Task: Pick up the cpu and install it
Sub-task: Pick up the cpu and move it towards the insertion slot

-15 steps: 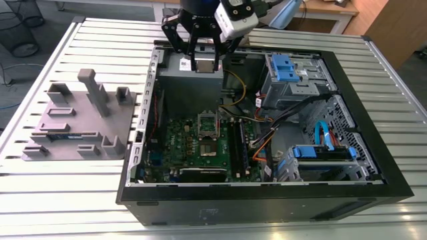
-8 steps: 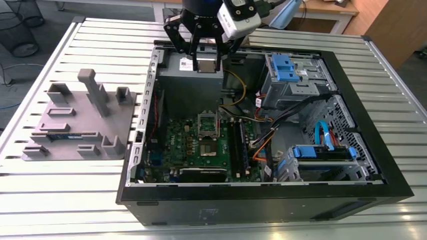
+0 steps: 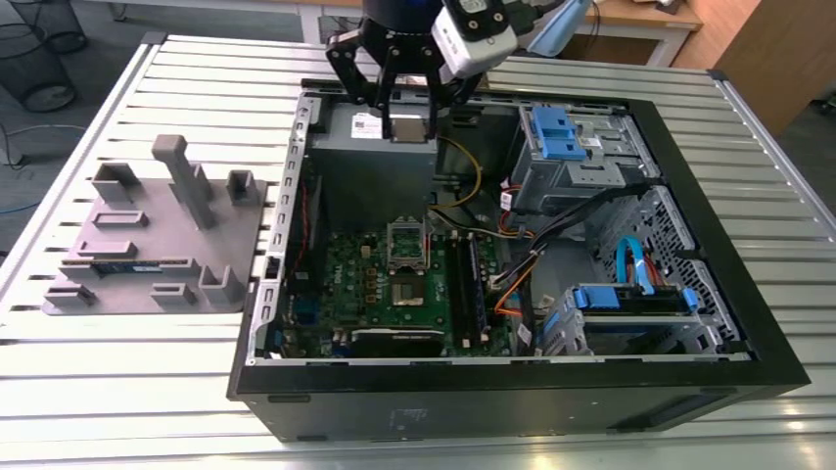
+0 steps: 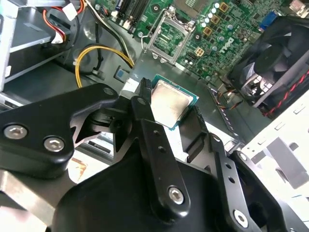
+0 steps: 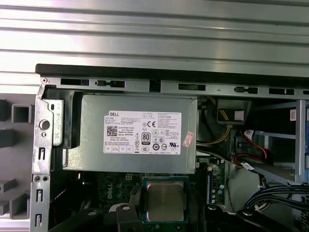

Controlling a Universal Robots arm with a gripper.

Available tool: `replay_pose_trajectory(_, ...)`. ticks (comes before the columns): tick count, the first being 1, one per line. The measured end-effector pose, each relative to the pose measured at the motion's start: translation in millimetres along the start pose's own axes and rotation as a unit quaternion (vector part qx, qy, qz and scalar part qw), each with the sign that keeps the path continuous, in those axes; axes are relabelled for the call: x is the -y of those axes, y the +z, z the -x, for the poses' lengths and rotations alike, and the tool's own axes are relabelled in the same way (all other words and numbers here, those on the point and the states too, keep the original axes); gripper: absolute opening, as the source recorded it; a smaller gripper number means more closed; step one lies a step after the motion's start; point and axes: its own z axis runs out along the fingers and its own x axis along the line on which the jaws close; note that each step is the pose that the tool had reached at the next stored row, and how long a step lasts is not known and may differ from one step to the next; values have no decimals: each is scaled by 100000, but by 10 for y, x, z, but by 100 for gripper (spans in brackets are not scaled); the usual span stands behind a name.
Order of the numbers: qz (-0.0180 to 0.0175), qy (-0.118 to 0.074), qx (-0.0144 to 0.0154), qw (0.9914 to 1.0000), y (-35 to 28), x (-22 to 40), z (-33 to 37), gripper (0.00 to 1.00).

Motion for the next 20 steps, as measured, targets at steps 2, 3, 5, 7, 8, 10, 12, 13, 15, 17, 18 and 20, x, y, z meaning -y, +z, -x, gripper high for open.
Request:
replay_pose_trajectory(2,-1,1,-1,100000,2,0,34,47)
replay_pose_trajectory(3,0,-3,0,100000,3,1,53,47)
replay_pose_trajectory(5,-2,-4,-2,100000,6,1,93,47)
replay_pose_trajectory(7,0,-2,0,100000,8,2,127,47)
replay_pose_trajectory(8,0,1,-1,100000,9,2,142,47)
replay_pose_trajectory(10,-1,-1,-1,100000,11,2,171,47)
replay_pose_trajectory(12,-1,-3,-1,100000,13,3,198,47)
replay_pose_trajectory(13,-2,-7,-2,100000,13,3,211,47)
replay_pose_trajectory(15,-1,-1,0,100000,18,4,291,47)
replay_pose_trajectory(17,-4,0,-3,100000,19,5,312,47)
replay_pose_trajectory(18,-2,-3,-3,100000,20,5,321,47)
replay_pose_trajectory(20,-1,-3,-1,100000,21,5,340,47)
